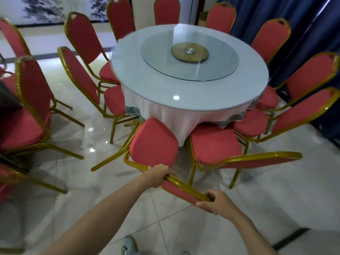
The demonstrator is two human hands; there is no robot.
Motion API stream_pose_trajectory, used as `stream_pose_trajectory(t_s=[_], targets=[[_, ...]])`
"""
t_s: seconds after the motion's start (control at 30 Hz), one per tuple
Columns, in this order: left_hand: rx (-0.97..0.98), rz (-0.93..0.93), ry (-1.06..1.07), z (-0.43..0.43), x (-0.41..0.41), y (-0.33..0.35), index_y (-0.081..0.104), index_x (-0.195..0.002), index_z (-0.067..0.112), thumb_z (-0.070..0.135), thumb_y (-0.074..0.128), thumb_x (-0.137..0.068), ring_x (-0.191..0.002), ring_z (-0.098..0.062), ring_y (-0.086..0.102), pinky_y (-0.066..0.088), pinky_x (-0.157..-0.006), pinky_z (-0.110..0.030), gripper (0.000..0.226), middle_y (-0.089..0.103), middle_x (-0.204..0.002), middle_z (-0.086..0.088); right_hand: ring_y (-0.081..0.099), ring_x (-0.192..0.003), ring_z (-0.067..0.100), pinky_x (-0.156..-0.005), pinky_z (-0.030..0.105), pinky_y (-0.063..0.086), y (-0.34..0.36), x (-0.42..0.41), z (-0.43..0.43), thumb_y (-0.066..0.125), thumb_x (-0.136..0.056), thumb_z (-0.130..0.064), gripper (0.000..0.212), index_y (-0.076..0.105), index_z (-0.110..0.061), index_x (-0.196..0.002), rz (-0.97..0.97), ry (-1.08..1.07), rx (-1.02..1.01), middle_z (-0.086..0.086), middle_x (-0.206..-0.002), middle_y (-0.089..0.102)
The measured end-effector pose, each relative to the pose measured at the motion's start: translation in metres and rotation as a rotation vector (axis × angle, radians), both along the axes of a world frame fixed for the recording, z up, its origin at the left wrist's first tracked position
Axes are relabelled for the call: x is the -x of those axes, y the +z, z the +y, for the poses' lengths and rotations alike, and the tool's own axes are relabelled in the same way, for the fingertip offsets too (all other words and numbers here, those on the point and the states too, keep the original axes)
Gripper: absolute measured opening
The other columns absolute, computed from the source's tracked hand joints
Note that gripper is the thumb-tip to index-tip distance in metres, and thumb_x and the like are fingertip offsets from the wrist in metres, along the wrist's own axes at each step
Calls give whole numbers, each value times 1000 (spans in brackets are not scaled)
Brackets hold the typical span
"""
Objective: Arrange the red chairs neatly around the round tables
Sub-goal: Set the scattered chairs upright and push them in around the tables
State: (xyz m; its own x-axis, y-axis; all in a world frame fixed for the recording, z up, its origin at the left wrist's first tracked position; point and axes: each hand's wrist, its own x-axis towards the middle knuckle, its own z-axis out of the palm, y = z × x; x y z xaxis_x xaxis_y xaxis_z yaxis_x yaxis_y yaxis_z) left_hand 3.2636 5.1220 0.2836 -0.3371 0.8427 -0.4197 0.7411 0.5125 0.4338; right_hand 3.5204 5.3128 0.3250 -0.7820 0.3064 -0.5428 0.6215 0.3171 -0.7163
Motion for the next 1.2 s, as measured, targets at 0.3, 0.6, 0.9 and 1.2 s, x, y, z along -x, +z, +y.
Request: stream_pose_trajectory(t_s=[0.3,0.6,0.9,1.2], targets=[[1,-68,-12,19,-57,58,73,-102,36,2,60,-85,-93,-14,67,58,-85,-49,39,72,-94,12,58,-59,2,-60,22,44,21,-32,27,83,-71,-64,45,65,-23,-80,-95,174,-116,-9,-65,62],[48,55,-13,8,-52,79,71,-108,33,4,55,-89,-99,-18,65,58,-85,-47,38,71,-103,9,59,-68,7,-64,27,44,34,-30,12,66,-75,-79,51,56,-29,-81,-151,292,-289,-9,-72,60],[10,140,-169,-18,-26,108,66,-106,26,11,60,-95,-92,-16,62,57,-83,-42,20,66,-100,6,64,-81,15,-73,37,53,66,22,-41,50,-94,-70,40,44,-32,-106,-95,407,-403,-5,-92,65],[-37,248,-190,-85,19,116,51,-135,34,22,55,-101,-125,-22,55,41,-113,-53,36,60,-130,6,64,-81,21,-75,46,52,69,91,-107,48,-100,-58,31,35,-31,-101,-35,320,-370,-2,-88,61]])
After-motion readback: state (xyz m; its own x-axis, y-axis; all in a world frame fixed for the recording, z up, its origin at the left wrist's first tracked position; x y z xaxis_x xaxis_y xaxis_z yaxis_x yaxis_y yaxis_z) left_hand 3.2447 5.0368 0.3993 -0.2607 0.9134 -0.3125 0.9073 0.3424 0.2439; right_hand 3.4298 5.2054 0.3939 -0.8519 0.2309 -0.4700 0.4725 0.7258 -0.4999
